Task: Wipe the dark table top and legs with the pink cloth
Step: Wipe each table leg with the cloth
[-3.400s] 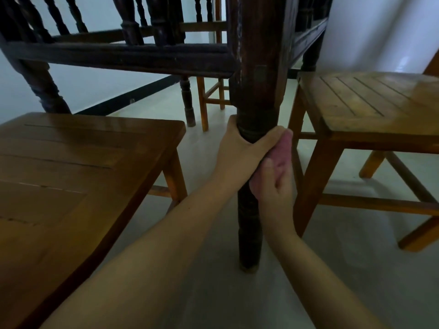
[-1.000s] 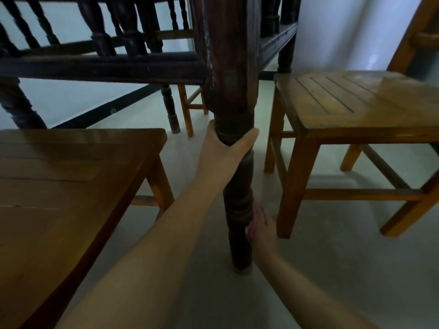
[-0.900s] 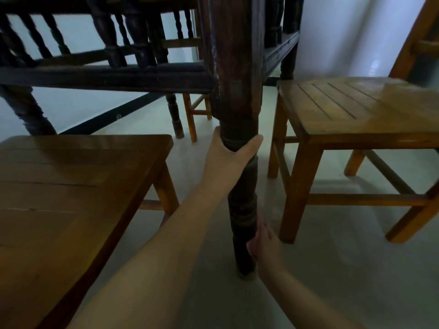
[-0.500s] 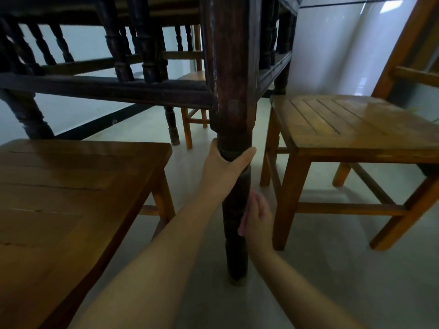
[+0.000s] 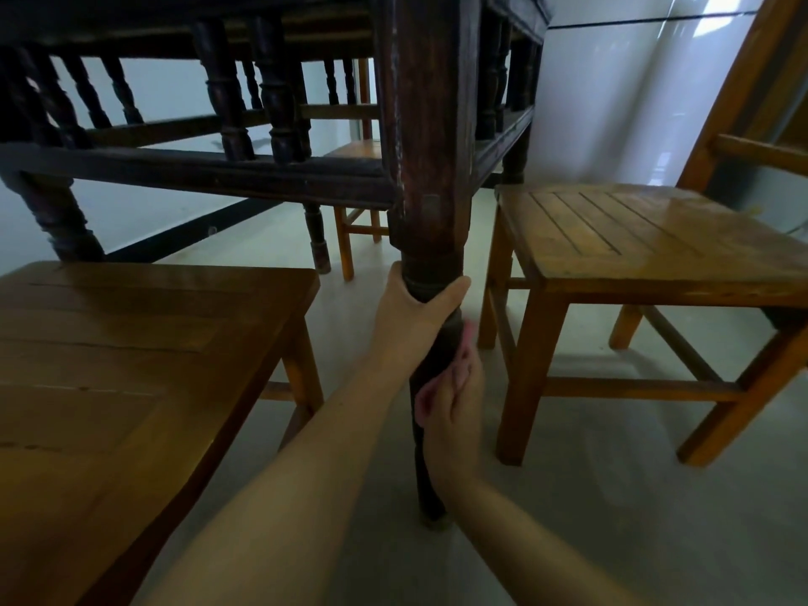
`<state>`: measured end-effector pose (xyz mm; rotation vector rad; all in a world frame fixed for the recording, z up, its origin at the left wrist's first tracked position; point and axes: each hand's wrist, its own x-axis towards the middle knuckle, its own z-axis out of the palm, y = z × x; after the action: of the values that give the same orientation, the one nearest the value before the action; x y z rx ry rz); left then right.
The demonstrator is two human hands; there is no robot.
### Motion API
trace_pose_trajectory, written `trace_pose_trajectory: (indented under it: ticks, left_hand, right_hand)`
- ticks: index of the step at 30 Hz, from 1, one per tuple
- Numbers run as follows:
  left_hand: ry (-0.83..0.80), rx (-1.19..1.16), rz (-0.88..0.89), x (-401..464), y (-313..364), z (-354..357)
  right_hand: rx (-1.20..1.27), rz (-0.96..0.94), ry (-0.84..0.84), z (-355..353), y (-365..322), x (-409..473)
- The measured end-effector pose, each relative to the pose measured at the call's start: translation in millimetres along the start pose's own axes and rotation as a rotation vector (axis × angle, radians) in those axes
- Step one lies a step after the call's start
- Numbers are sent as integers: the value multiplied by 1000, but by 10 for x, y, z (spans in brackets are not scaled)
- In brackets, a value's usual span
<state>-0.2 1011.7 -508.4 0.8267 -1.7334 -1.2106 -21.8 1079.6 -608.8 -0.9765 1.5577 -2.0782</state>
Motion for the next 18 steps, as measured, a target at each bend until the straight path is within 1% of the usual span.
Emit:
trace_pose_trajectory:
  ticks: [4,6,7,9,11,12,13,14,15,16,17,18]
  left_hand:
    - [13,30,-16,9,-2,27]
    - [20,28,-36,36,-4,28]
    - [14,20,-23,22,-19,20]
    - [20,5,19,-6,-28,15]
    - [56,-22,68,5,-31,20]
    - [-14,-31,72,23,11,19]
    - [-224,-75,39,66,82,33]
    - [-518,-87,11,118,98,72]
    - [-655,-119,12,152,68,100]
    - [-536,-82,-32,132,46,94]
    - [-263,-79,-62,94,21,68]
    - [-26,-57,-64,47,1,33]
  right_hand:
    - [-51,174,-51,-189,377,-151]
    - [-35,186,-14,-182,323,-124]
    - [11,165,19,-133,225,-57]
    - [92,53,59,13,-74,124]
    - [74,-83,68,117,-309,274]
    - [60,-142,53,128,-366,315]
    - [53,-168,24,109,-344,322]
    - [36,-157,-10,63,-273,290]
    - [30,-102,-44,1,-167,233]
    - [18,-4,-52,-66,-63,158]
    - [-3,92,-36,-135,38,81]
    - [-55,187,-9,-196,103,8]
